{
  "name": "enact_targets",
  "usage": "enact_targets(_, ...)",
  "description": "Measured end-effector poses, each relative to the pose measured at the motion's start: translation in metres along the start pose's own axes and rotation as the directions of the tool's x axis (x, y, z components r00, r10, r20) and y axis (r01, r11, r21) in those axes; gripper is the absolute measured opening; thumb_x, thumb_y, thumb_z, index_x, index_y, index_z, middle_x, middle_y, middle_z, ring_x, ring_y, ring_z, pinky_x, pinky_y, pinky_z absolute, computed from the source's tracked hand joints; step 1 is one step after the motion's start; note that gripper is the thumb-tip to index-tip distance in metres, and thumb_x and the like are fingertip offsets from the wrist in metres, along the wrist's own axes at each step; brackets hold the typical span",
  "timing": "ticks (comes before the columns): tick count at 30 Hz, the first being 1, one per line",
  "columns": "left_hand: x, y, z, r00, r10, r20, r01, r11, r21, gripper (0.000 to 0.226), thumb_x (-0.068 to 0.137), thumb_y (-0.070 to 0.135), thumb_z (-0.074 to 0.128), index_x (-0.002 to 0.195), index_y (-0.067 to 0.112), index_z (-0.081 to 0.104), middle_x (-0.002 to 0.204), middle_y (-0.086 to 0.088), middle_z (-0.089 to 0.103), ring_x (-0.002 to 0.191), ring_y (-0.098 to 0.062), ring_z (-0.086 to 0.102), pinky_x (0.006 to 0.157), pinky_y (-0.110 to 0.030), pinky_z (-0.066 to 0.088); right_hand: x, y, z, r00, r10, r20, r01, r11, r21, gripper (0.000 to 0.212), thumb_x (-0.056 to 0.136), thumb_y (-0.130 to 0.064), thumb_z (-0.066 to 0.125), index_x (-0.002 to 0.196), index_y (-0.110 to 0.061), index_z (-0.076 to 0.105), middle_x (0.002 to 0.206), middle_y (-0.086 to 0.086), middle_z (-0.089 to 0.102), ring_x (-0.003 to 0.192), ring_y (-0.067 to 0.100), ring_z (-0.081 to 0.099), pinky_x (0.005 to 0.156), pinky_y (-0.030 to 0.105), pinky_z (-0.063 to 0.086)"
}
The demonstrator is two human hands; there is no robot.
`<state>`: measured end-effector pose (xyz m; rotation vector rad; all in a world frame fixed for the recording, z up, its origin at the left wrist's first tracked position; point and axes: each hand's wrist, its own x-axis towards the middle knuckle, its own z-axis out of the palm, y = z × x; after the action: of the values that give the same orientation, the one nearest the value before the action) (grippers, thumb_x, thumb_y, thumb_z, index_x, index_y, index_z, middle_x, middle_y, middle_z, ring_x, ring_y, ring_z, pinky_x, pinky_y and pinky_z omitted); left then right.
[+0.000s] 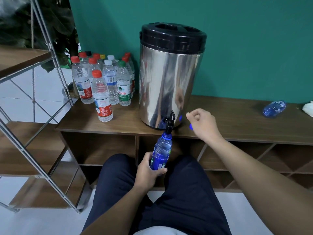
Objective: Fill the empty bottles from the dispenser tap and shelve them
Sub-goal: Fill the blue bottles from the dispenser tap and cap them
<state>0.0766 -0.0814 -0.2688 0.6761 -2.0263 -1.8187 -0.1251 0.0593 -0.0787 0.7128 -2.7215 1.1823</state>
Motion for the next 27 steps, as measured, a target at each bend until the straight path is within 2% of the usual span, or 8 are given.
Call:
enact_targets(1, 0.0, 0.0, 0.0, 1.0, -0.004, 0.004, 0.004, 1.0, -0.001, 0.068, 0.079, 0.015, 0.101, 0.132, 0.034, 0.063, 0.121, 0.01, 0.078, 0.104, -0.007, 0.078, 0.089, -0.034, 0.068, 0.005, 0.014, -0.001, 0.999, 0.005, 0.037, -0.001, 0.992, -0.126, 0.031, 0.104, -0.046, 0.07, 0.116, -0.018, 0.076, 0.097, -0.001, 0.073, 0.1, 0.023, 0.071, 0.09, 0.037, 0.054)
enact_targets(3, -0.001, 0.001, 0.001, 1.0, -0.009, 0.011, 0.009, 1.0, 0.003, 0.068, 0.079, 0.013, 0.101, 0.131, 0.034, 0.063, 0.121, 0.01, 0.078, 0.104, -0.007, 0.078, 0.087, -0.031, 0.067, 0.012, 0.037, 0.0, 0.99, 0.049, 0.132, -0.007, 0.952, -0.305, 0.049, 0.102, -0.048, 0.074, 0.141, -0.018, 0.069, 0.127, 0.011, 0.063, 0.115, 0.032, 0.069, 0.102, 0.041, 0.055)
enact_targets(7, -0.002, 0.002, 0.002, 1.0, -0.019, 0.021, 0.019, 1.0, 0.013, 0.067, 0.079, 0.01, 0.101, 0.131, 0.031, 0.063, 0.121, 0.01, 0.078, 0.103, -0.007, 0.078, 0.083, -0.027, 0.065, 0.017, 0.055, 0.002, 0.961, 0.089, 0.261, 0.029, 0.909, -0.416, 0.07, 0.103, -0.048, 0.074, 0.162, -0.022, 0.05, 0.154, 0.015, 0.043, 0.132, 0.04, 0.062, 0.112, 0.045, 0.05)
enact_targets(10, -0.002, 0.001, 0.002, 0.999, -0.024, 0.035, 0.024, 0.999, 0.021, 0.065, 0.08, 0.009, 0.1, 0.131, 0.027, 0.064, 0.12, 0.007, 0.077, 0.101, -0.007, 0.078, 0.08, -0.025, 0.064, 0.017, 0.061, 0.006, 0.949, 0.085, 0.304, 0.052, 0.909, -0.414, 0.066, 0.104, -0.043, 0.074, 0.162, -0.021, 0.051, 0.152, 0.015, 0.045, 0.135, 0.039, 0.059, 0.115, 0.044, 0.047)
enact_targets(14, -0.003, 0.001, 0.003, 0.999, -0.022, 0.049, 0.021, 0.999, 0.034, 0.065, 0.08, 0.009, 0.1, 0.13, 0.026, 0.064, 0.12, 0.006, 0.077, 0.1, -0.009, 0.078, 0.078, -0.022, 0.063, 0.016, 0.069, 0.015, 0.953, 0.044, 0.3, 0.079, 0.92, -0.385, 0.053, 0.106, -0.037, 0.072, 0.154, -0.021, 0.059, 0.141, 0.012, 0.048, 0.125, 0.037, 0.062, 0.111, 0.041, 0.046)
enact_targets(21, -0.003, -0.002, 0.004, 0.996, -0.036, 0.076, 0.033, 0.999, 0.041, 0.066, 0.078, 0.013, 0.102, 0.129, 0.034, 0.065, 0.12, 0.009, 0.078, 0.104, -0.013, 0.078, 0.082, -0.028, 0.065, 0.01, 0.064, 0.015, 0.951, -0.019, 0.309, 0.145, 0.91, -0.39, 0.026, 0.108, -0.031, 0.07, 0.127, -0.014, 0.068, 0.125, 0.008, 0.052, 0.107, 0.032, 0.063, 0.098, 0.041, 0.051)
enact_targets(24, -0.003, -0.003, 0.004, 0.996, -0.038, 0.081, 0.035, 0.999, 0.036, 0.065, 0.078, 0.009, 0.101, 0.128, 0.031, 0.066, 0.118, 0.007, 0.078, 0.102, -0.012, 0.078, 0.08, -0.025, 0.064, 0.001, 0.053, 0.014, 0.944, -0.1, 0.316, 0.184, 0.95, -0.251, 0.022, 0.105, -0.032, 0.074, 0.117, -0.013, 0.073, 0.116, 0.006, 0.059, 0.099, 0.021, 0.063, 0.096, 0.034, 0.05)
enact_targets(27, -0.002, -0.002, 0.005, 0.995, -0.037, 0.094, 0.036, 0.999, 0.01, 0.066, 0.077, 0.01, 0.102, 0.128, 0.032, 0.066, 0.12, 0.008, 0.078, 0.104, -0.013, 0.078, 0.083, -0.028, 0.065, -0.015, 0.032, 0.006, 0.924, -0.162, 0.347, 0.182, 0.983, -0.024, 0.018, 0.104, -0.033, 0.075, 0.114, -0.018, 0.076, 0.104, -0.003, 0.065, 0.082, 0.002, 0.062, 0.082, 0.018, 0.048)
